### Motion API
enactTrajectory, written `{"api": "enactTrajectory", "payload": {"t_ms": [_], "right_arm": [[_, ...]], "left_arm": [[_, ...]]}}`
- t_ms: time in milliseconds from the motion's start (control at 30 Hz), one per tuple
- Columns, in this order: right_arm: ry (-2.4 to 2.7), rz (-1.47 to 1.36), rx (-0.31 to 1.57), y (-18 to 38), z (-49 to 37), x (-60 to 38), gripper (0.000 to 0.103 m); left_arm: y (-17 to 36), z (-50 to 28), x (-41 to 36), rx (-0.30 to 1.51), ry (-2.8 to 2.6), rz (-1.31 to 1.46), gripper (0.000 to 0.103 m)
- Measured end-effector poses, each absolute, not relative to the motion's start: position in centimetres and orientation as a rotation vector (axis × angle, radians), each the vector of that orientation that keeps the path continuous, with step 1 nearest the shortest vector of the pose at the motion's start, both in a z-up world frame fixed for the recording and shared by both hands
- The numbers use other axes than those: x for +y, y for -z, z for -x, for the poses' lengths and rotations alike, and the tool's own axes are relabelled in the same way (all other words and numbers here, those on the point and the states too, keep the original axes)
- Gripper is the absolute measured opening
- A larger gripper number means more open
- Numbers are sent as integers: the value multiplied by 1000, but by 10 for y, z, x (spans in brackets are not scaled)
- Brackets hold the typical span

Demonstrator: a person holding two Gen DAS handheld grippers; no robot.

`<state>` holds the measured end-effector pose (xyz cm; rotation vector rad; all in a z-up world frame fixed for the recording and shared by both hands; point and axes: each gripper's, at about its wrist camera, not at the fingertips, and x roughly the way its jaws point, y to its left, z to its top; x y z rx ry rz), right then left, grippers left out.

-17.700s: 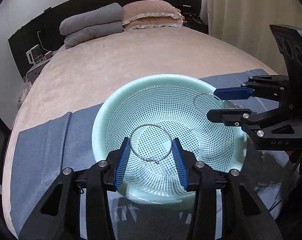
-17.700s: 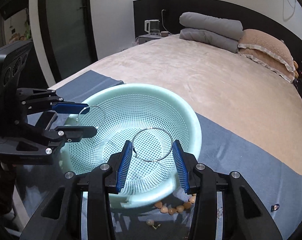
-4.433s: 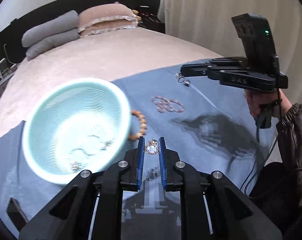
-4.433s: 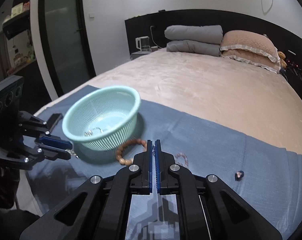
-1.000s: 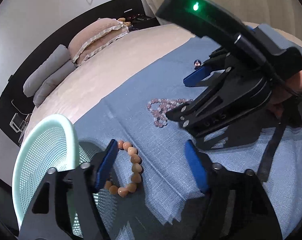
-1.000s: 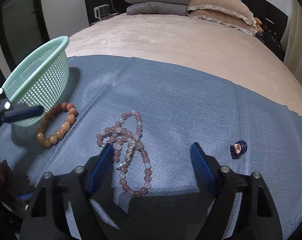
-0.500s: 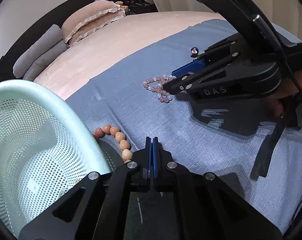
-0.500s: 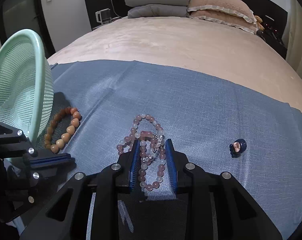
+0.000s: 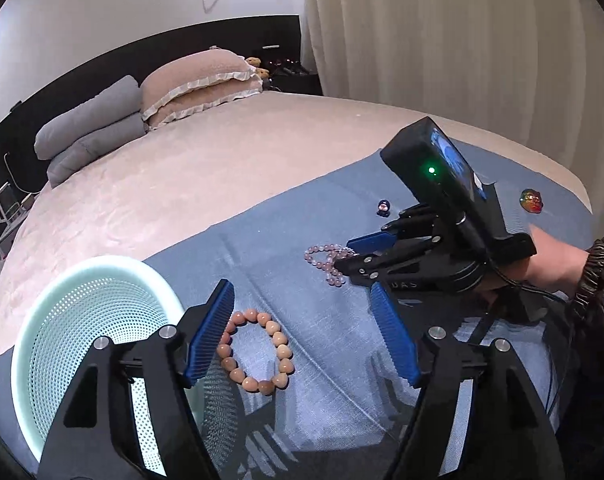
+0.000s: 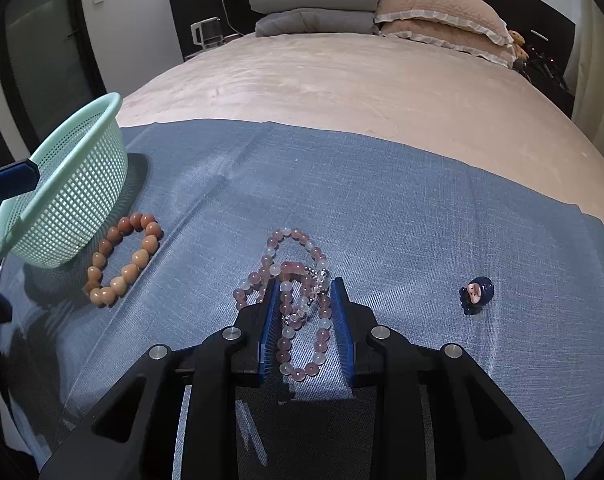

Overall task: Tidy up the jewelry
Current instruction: 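Grasp the wooden bead bracelet with the left gripper while the right holds the necklace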

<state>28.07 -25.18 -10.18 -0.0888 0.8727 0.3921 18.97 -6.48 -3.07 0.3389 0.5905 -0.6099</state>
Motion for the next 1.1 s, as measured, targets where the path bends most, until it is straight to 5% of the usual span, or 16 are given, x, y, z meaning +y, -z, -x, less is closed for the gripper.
{"api": "enactTrajectory", "payload": {"t_ms": [567, 1100], "right_arm": [[-410, 59, 881, 104, -284, -258, 25], [-415, 50, 880, 105, -283, -259, 25]], "left_arm": [[82, -201, -105, 638, 470, -521, 72], [81, -181, -98, 639, 378, -284, 78]]}}
